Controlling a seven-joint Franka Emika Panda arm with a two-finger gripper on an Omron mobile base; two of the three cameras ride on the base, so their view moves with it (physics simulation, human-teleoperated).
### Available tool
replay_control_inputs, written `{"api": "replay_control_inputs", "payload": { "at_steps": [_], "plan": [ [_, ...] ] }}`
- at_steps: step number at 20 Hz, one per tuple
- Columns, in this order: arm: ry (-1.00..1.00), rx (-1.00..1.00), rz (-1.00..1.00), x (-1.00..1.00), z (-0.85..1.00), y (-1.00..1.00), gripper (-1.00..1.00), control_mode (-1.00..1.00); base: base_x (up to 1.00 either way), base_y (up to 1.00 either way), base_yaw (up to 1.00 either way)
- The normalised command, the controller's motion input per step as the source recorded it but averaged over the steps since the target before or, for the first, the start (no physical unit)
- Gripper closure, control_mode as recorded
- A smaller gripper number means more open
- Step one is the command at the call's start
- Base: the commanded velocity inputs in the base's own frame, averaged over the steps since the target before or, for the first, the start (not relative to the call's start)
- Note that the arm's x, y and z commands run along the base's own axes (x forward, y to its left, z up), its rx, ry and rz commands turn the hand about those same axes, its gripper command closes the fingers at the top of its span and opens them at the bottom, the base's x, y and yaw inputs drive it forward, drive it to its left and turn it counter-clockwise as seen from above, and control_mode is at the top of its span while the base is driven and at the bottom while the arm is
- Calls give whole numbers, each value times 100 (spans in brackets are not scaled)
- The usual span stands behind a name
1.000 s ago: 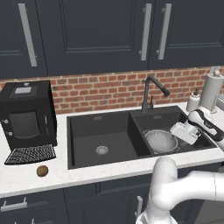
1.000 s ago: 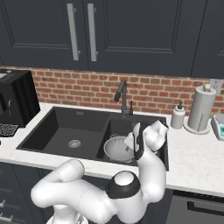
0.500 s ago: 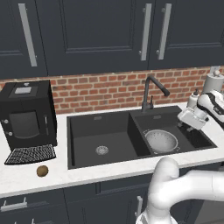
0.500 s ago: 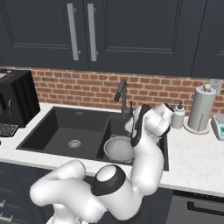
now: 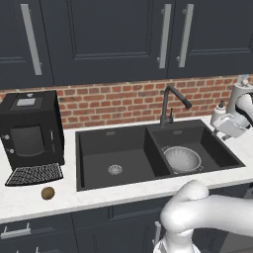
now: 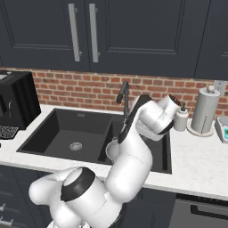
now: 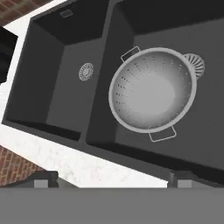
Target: Put the colander in the sink, put the kiwi in the colander, and turn on the sink faucet and pour water over the colander.
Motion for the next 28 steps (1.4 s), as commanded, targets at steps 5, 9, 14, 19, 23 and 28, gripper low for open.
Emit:
{"api": "replay_control_inputs", "payload": {
  "at_steps": [5, 9, 14, 19, 23, 28],
  "plan": [
    [-19, -16, 0, -68, 50, 75, -100, -100, 0, 0, 0],
    [-11, -21, 0, -56, 31, 96, -100, -100, 0, 0, 0],
    [-5, -18, 0, -39, 28, 87, -100, -100, 0, 0, 0],
    [1, -13, 0, -4, 9, 91, -100, -100, 0, 0, 0],
    [8, -4, 0, 0, 1, 74, -100, -100, 0, 0, 0],
    [13, 0, 0, 0, 0, 76, -100, -100, 0, 0, 0]
  ]
}}
